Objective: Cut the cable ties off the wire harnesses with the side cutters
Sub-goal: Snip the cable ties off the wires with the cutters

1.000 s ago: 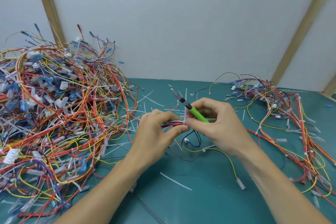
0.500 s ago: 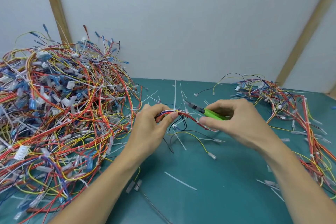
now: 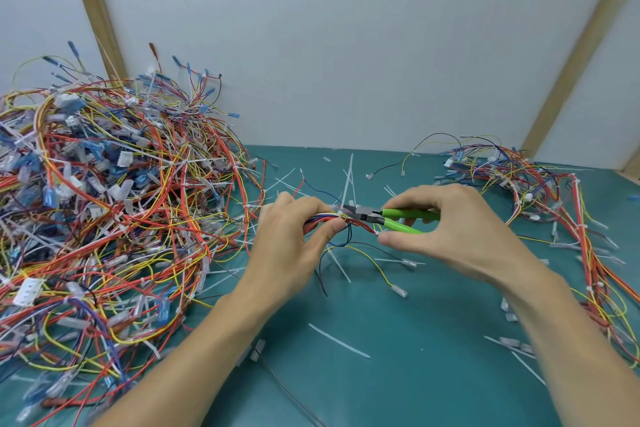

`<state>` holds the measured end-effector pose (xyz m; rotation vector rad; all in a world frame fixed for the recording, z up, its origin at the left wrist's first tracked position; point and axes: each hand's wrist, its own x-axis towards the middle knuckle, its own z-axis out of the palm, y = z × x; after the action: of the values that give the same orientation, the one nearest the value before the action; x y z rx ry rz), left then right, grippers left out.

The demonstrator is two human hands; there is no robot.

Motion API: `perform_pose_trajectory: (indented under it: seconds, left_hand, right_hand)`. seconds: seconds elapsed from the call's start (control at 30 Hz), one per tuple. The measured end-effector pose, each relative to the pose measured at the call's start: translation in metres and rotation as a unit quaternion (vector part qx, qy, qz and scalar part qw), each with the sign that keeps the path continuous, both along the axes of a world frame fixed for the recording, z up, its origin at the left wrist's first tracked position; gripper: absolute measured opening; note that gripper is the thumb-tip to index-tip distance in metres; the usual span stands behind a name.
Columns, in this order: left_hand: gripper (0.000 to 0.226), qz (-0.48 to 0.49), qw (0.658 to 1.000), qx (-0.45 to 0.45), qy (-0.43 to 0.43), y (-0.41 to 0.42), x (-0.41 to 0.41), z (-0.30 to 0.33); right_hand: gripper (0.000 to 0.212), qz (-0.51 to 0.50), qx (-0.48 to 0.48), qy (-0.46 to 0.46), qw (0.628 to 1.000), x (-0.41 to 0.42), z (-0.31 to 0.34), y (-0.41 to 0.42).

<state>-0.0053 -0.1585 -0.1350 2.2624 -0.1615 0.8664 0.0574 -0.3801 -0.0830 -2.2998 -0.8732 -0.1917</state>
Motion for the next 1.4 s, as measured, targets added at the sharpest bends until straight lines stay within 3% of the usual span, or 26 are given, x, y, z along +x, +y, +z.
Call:
perform_pose_trajectory:
  seconds: [0.43,0.63,0.77,1.13,1.2,1.3,1.4]
  left_hand:
    - [0.018,0.001,0.997,0.07,-0.013,0.002,0.0,-0.001]
    - [0.023,0.007,0.999,0.04,0.001,0.001,0.002,-0.004]
    - [0.012,-0.002,1.0,0.014,0.005,0.001,0.002,-0.006]
    - [0.006,-0.008,1.0,-0.007,0.008,0.0,0.001,-0.006]
    - [0.007,-0.009,1.0,-0.021,0.008,0.0,0.001,-0.005]
    - [0.009,-0.016,0.999,-0.038,0.012,0.001,0.001,-0.004]
    - [0.009,-0.017,0.998,-0.066,0.016,0.001,0.001,-0.005]
  right_hand:
    - [0.026,-0.014,-0.003,0.039,0.999,0.004,-0.003,-0.001]
    - [0.022,-0.017,-0.006,0.028,0.999,0.003,-0.005,0.0]
    - [0.018,-0.017,-0.001,0.02,1.0,0.004,-0.006,0.0]
    - [0.026,-0.01,0.019,0.012,1.0,0.004,-0.009,0.002]
    - [0.018,-0.011,0.015,-0.003,1.0,0.004,-0.01,0.003]
    - [0.014,-0.013,0.064,0.047,0.997,0.005,-0.011,0.002]
    - [0.006,-0.028,0.187,0.103,0.977,0.004,-0.008,0.005]
